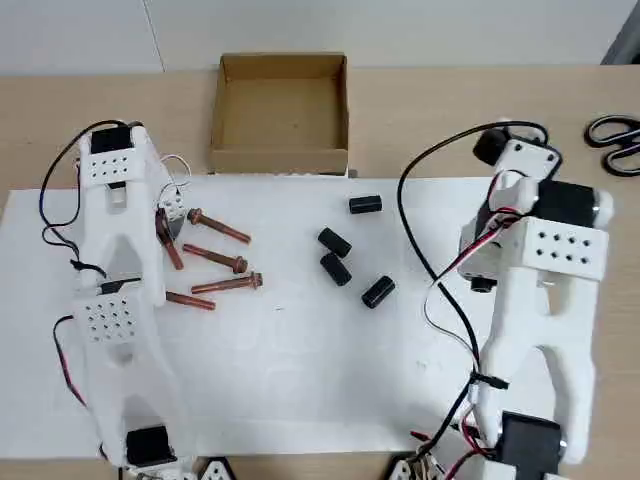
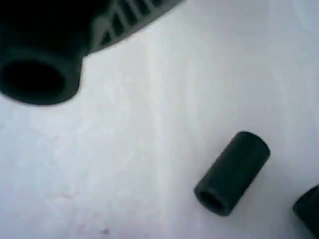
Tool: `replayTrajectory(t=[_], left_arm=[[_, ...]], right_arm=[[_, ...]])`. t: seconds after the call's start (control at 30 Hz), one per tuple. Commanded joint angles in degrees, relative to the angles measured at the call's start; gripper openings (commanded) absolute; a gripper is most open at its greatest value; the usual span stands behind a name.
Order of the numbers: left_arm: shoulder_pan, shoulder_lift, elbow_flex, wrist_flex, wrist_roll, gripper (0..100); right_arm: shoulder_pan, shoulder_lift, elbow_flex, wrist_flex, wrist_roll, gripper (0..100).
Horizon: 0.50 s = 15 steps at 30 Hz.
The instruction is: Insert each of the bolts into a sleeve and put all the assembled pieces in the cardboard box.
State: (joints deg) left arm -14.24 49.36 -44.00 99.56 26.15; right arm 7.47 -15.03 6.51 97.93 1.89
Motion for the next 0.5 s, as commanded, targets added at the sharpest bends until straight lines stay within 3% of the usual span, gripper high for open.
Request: replayTrajectory(t=[0.0,0.47], left_arm=[[-0.35,-4.22,-3.38,1.05,-1.49,1],[7.47,-29.89,14.20,0.88,-4.13,1]], right_arm=[[-1.10,-2.51,-0.26,0.40,0.62,0.3],[-1.10,-2.42,-0.18,0.40,0.62,0.3]])
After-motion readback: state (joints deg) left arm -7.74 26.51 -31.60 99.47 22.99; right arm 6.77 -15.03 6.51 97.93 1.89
